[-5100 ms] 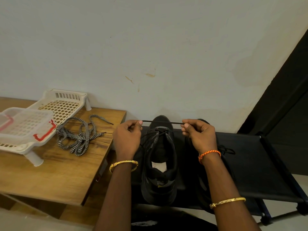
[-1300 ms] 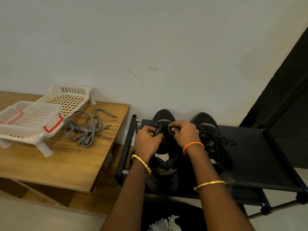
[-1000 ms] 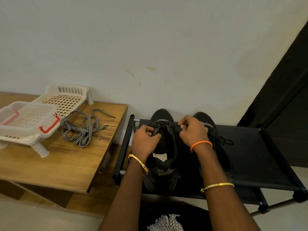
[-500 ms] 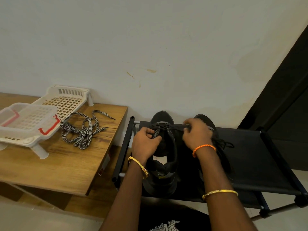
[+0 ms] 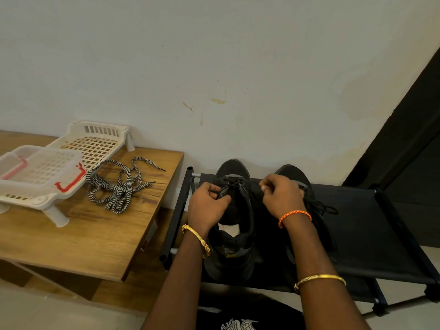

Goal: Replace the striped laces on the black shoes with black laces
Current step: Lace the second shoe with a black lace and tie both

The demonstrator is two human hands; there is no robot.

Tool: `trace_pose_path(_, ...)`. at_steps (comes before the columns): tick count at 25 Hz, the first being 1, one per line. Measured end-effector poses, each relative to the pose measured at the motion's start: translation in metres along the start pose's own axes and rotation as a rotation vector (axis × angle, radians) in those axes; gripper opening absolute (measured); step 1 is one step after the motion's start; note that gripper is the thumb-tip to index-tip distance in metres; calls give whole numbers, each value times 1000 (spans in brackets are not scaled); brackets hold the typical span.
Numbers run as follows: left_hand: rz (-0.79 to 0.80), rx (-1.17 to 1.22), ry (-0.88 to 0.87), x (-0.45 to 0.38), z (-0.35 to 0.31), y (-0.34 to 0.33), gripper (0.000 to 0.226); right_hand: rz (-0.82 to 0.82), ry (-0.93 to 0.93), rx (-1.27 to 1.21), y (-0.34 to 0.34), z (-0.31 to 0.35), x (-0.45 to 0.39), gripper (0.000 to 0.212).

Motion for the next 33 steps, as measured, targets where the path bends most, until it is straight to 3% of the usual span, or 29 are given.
trace_pose_path(4, -8, -30, -25, 2, -3, -2, 23, 124, 58, -102, -32, 18, -2, 19)
trace_pose_path(10, -9, -8, -7, 1, 0, 0, 25, -76, -108, 108, 18, -10, 0, 15)
trace_pose_path(14, 17, 22, 3, -1, -1, -2, 41, -19, -226, 164, 21, -22, 7, 19)
trace_pose_path(16, -16, 87, 6, -5, -1, 1, 48, 6, -179, 193, 12, -13, 4, 28)
trace_pose_path(21, 3, 149, 48, -19, 10, -4, 28, 168, 4, -127, -31, 9, -1, 20)
trace_pose_path(24, 0, 213, 21, -23, 8, -6, 17, 82, -41, -251, -31, 2, -5, 10)
trace_pose_path(26, -67, 171, 12, -23, 8, -1, 19, 54, -88, -249, -30, -6, -9, 14)
trace_pose_path(31, -149, 193, 39, -21, 12, 4, 17, 71, -184, -227, -31, -14, -5, 18)
trace_pose_path(33, -125, 189, 15, -18, 6, 6, 9, 98, -219, -337, -27, -12, 0, 14)
Point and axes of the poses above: each hand's wrist, its own x-axis away from the middle knuckle, its own y-axis out of the back of the hand, z = x × y, the point moved 9 cm from there along -x, towards the middle knuckle, and after that the axes turned 5 degrees about z, right-handed, at the moved point
